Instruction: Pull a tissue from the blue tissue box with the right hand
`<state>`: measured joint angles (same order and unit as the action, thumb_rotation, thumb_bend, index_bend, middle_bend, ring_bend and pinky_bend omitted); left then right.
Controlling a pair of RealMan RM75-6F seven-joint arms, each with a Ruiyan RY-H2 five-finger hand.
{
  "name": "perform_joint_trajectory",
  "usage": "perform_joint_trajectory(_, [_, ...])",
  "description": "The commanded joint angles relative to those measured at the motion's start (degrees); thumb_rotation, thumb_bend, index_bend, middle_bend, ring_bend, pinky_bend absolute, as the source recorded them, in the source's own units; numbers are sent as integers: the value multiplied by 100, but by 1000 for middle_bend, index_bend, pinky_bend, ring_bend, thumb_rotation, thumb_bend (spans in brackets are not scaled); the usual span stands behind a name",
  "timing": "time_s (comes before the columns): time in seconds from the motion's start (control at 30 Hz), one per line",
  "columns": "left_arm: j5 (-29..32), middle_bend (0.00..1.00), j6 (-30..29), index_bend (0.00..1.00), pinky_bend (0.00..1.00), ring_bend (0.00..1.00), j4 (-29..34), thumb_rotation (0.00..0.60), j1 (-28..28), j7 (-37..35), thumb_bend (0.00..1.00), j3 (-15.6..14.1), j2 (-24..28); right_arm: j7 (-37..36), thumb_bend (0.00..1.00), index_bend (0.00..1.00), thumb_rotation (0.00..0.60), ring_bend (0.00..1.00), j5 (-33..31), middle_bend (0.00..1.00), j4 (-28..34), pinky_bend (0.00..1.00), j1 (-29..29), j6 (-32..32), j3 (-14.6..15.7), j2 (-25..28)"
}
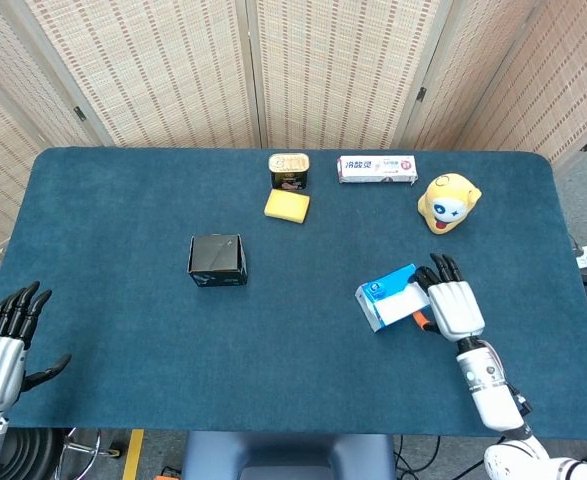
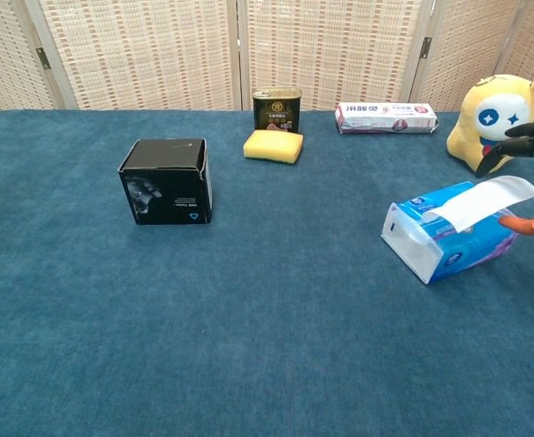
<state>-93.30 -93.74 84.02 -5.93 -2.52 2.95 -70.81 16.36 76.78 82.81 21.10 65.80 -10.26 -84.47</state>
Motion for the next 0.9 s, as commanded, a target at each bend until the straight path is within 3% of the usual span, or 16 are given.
perform_joint_trajectory(0.03, [-20, 0, -12, 0, 135, 0, 1, 600, 1, 7, 221, -8, -1, 6, 373, 412, 600, 0, -28, 311, -77, 0, 42, 11, -7, -76])
perform_joint_trajectory(0.1, [-28, 0, -21, 0, 134, 0, 5, 600, 4, 11, 221, -10, -2, 46, 432, 472, 600, 0, -26, 356, -132, 0, 51, 57, 18, -121])
perform_joint_trajectory(0.33, [-34, 0, -40, 0, 135, 0, 3, 600, 7, -3, 221, -5, -3, -52, 437, 653, 600, 85, 80, 502, -247, 0, 7, 346, 67, -190])
perform_joint_trajectory(0.43, [-32, 0, -38, 0, 135, 0, 3, 600, 7, -1, 220, -5, -3, -194, 437, 658, 600, 97, 254, 513, -135, 0, -38, 568, 84, -103])
perform_joint_trajectory(0.63, [-23, 0, -45, 0, 135, 0, 10, 600, 11, -11, 220, 2, 5, -707, 434, 658, 600, 100, 992, 516, 666, 0, -311, 1426, 177, 494])
perform_joint_trajectory(0.77, [-26, 0, -52, 0, 134, 0, 15, 600, 14, 0, 220, 2, 8, -1180, 422, 658, 600, 101, 1791, 516, 1210, 0, -661, 2324, 376, 995])
perform_joint_trajectory(0.9, [-43, 0, -69, 0, 135, 0, 29, 600, 20, 19, 220, -3, 12, -1467, 416, 658, 600, 104, 2504, 515, 1261, 0, -1022, 3074, 685, 1235])
